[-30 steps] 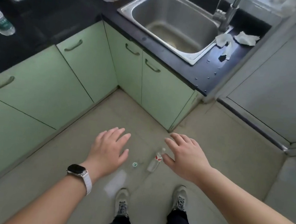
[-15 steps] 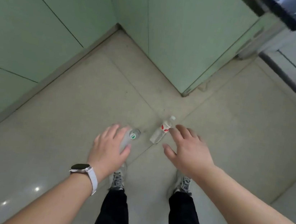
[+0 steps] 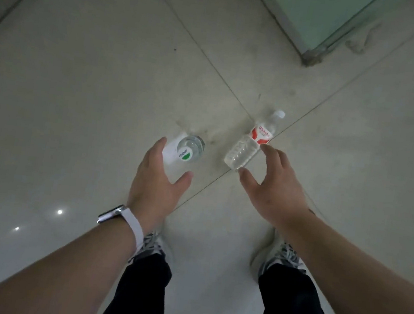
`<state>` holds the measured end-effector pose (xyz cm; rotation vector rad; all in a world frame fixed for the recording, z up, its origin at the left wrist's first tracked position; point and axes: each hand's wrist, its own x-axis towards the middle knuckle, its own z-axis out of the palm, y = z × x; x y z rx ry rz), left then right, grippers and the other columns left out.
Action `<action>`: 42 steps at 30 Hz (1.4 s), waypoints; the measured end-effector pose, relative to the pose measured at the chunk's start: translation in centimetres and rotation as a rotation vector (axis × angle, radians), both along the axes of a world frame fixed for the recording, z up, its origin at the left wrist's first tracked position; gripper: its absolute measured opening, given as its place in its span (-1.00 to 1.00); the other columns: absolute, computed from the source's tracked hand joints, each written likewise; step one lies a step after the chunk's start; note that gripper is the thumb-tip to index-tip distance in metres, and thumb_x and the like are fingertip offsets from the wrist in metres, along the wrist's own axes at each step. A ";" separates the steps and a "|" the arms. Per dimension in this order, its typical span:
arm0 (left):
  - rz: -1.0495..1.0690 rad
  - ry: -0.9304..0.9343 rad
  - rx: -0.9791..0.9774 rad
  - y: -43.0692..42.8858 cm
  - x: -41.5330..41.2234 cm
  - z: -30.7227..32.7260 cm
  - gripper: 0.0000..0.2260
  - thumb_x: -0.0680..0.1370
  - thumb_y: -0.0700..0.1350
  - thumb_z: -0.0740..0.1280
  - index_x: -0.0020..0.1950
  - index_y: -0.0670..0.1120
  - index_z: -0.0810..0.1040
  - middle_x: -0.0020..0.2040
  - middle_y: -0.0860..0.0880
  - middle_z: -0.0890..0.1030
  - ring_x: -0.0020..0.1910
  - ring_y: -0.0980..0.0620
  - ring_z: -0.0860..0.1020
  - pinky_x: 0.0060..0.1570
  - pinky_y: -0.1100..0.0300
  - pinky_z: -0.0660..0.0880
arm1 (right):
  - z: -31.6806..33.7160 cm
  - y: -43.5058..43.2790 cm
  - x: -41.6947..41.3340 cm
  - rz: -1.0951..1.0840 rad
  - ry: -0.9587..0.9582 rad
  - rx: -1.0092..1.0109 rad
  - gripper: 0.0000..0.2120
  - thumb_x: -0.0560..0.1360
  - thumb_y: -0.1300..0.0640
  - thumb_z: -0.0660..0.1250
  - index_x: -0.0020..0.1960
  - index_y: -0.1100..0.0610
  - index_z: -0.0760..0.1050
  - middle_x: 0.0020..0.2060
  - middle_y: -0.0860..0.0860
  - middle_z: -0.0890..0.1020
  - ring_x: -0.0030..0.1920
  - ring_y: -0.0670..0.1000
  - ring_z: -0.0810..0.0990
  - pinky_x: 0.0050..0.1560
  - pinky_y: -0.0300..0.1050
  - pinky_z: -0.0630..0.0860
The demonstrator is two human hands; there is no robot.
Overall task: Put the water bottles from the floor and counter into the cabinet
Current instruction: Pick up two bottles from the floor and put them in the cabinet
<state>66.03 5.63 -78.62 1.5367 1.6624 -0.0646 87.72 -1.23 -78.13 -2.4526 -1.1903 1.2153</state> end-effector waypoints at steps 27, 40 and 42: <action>0.114 -0.331 0.267 -0.1 3.2 -18.7 -0.36 0.39 0.03 0.57 0.38 0.03 0.35 0.20 0.18 0.52 0.12 0.33 0.51 0.09 0.46 0.42 | -23.9 4.1 0.6 -0.869 0.114 -0.057 -0.38 0.31 -0.12 0.44 0.24 0.06 0.26 0.07 0.01 0.51 -0.08 0.02 0.55 -0.37 -0.24 0.50; 0.032 -0.308 0.247 2.4 5.3 -15.3 -0.48 0.38 0.02 0.58 0.21 0.14 0.38 -0.04 0.53 0.52 -0.04 0.38 0.57 -0.01 0.29 0.56 | -19.0 2.7 2.0 -0.733 0.176 0.037 -0.65 0.33 0.03 0.42 0.00 0.00 0.34 -0.11 -0.05 0.56 -0.24 -0.06 0.59 -0.29 -0.08 0.55; 0.038 -0.315 0.228 2.1 5.1 -13.5 -0.49 0.37 0.03 0.59 0.19 0.16 0.39 -0.04 0.49 0.54 -0.04 0.33 0.59 0.00 0.19 0.59 | -16.9 2.8 1.8 -0.714 0.199 0.081 -0.65 0.34 0.06 0.43 0.04 0.01 0.35 -0.12 -0.05 0.55 -0.25 -0.09 0.57 -0.33 -0.18 0.45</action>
